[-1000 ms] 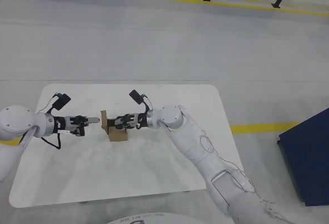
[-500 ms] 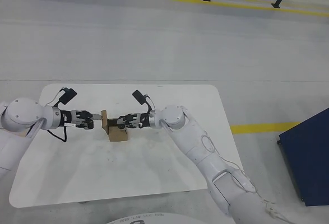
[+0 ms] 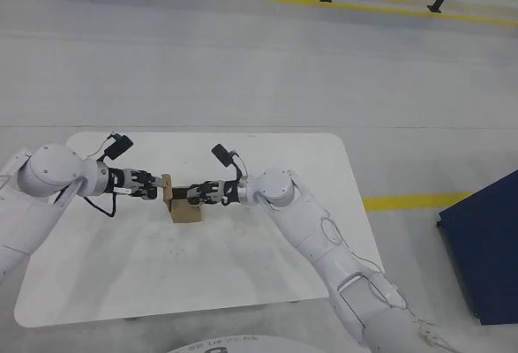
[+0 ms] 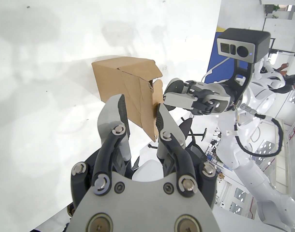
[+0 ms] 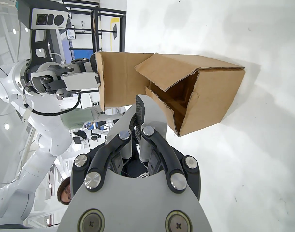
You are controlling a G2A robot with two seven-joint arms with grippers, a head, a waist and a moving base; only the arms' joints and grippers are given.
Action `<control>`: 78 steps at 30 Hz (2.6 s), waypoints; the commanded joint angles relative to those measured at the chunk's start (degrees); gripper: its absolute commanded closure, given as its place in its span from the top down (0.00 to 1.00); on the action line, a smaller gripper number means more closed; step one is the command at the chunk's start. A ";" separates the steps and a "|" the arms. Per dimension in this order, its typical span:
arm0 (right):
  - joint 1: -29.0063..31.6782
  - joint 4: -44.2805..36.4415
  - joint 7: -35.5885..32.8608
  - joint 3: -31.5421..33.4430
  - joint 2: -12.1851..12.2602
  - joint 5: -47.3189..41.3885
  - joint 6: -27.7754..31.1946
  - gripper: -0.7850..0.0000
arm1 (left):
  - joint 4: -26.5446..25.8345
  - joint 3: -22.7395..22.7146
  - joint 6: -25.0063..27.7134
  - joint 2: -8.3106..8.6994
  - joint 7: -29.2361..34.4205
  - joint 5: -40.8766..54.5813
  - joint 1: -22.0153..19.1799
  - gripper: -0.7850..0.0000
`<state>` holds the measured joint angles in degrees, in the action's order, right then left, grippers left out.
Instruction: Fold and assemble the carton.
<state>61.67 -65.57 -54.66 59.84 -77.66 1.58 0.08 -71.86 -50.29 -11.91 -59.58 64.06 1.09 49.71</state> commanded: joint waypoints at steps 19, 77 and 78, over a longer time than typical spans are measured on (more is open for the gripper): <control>-3.97 2.41 -0.57 -2.76 -0.35 -1.95 -3.28 0.00 | 0.44 1.60 -0.21 -0.84 0.65 -1.85 -1.35 0.00; -13.26 16.18 -0.58 -12.41 -3.04 -2.60 -8.29 0.00 | -1.17 -4.12 -0.49 -0.86 2.75 12.04 2.52 1.00; -13.34 16.34 -0.46 -12.58 -3.13 -2.56 -8.18 0.00 | -0.91 -3.04 -1.00 -1.17 1.95 11.19 1.93 1.00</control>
<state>48.40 -49.36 -55.22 47.40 -80.72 -1.02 -8.19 -73.03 -54.51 -12.35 -60.48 66.85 13.92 52.25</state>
